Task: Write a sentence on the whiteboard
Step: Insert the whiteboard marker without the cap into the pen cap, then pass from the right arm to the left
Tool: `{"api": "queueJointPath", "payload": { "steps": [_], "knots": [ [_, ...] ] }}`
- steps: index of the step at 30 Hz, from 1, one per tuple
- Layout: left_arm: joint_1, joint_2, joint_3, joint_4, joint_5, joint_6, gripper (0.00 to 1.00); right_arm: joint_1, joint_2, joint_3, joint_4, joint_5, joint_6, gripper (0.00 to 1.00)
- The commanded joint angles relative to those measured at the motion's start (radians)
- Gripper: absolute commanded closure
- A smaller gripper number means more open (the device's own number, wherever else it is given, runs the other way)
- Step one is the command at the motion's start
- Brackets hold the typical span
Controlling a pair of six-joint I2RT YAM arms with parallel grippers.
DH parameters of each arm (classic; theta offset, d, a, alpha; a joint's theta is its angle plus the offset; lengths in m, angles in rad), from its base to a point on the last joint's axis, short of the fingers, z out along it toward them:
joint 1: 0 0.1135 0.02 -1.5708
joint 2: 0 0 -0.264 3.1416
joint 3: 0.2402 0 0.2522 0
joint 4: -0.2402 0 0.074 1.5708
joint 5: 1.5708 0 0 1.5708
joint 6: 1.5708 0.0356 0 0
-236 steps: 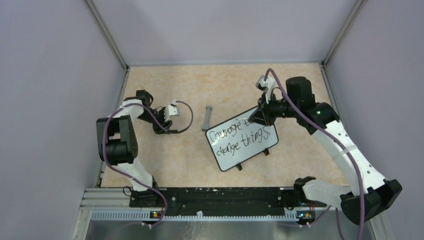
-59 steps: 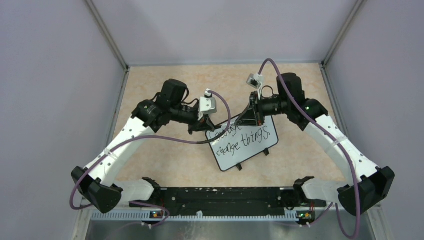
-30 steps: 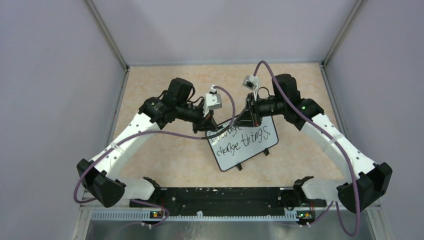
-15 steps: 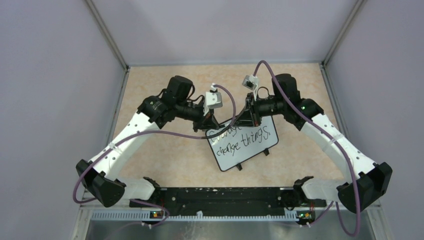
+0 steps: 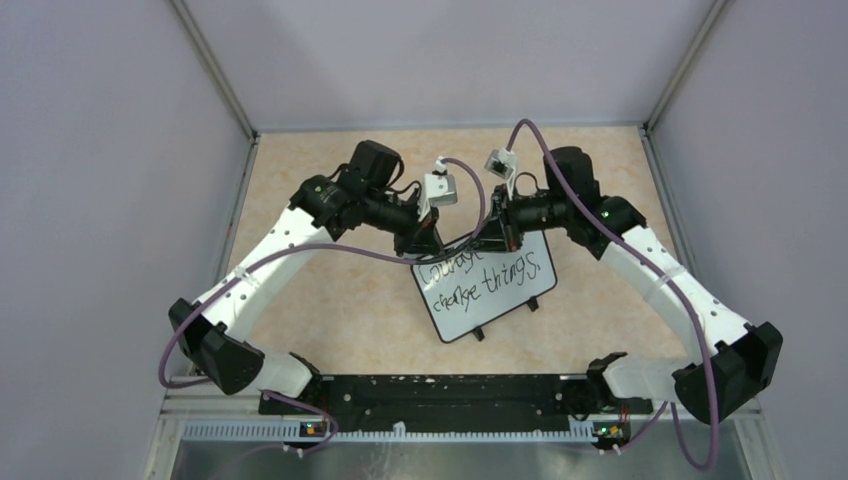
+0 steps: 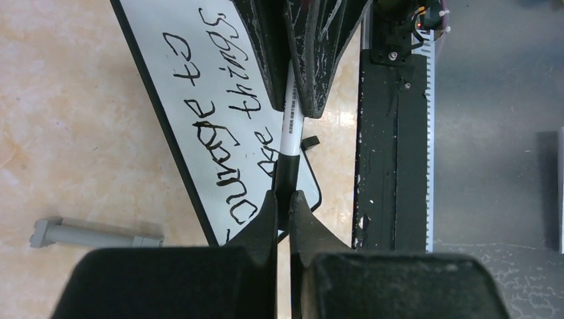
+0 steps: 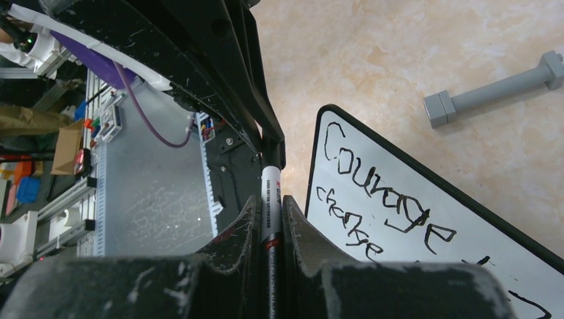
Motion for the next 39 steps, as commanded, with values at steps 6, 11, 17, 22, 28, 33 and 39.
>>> {"api": "queueJointPath", "payload": {
  "steps": [6, 11, 17, 22, 28, 33, 39],
  "knots": [
    [-0.050, -0.001, 0.063, 0.235, 0.077, -0.056, 0.98, 0.005, 0.011, 0.002, 0.090, -0.018, 0.036, 1.00],
    [-0.026, -0.030, 0.041, 0.252, 0.053, -0.079, 0.96, -0.069, 0.002, -0.030, 0.200, -0.069, 0.142, 1.00],
    [-0.006, -0.030, 0.063, 0.273, 0.051, -0.110, 0.65, -0.086, 0.007, -0.052, 0.280, -0.104, 0.231, 1.00],
    [0.015, -0.042, 0.080, 0.243, 0.045, -0.082, 0.48, -0.109, 0.001, -0.056, 0.301, -0.106, 0.257, 1.00],
    [0.020, -0.064, 0.071, 0.158, -0.020, -0.005, 0.36, -0.116, -0.002, -0.057, 0.300, -0.107, 0.256, 1.00],
    [0.018, -0.076, 0.006, 0.133, -0.097, 0.057, 0.37, -0.115, 0.005, -0.056, 0.315, -0.136, 0.275, 1.00],
    [0.013, -0.061, -0.016, 0.142, -0.128, 0.075, 0.43, -0.107, 0.010, -0.050, 0.323, -0.155, 0.288, 1.00]
  ]
}}
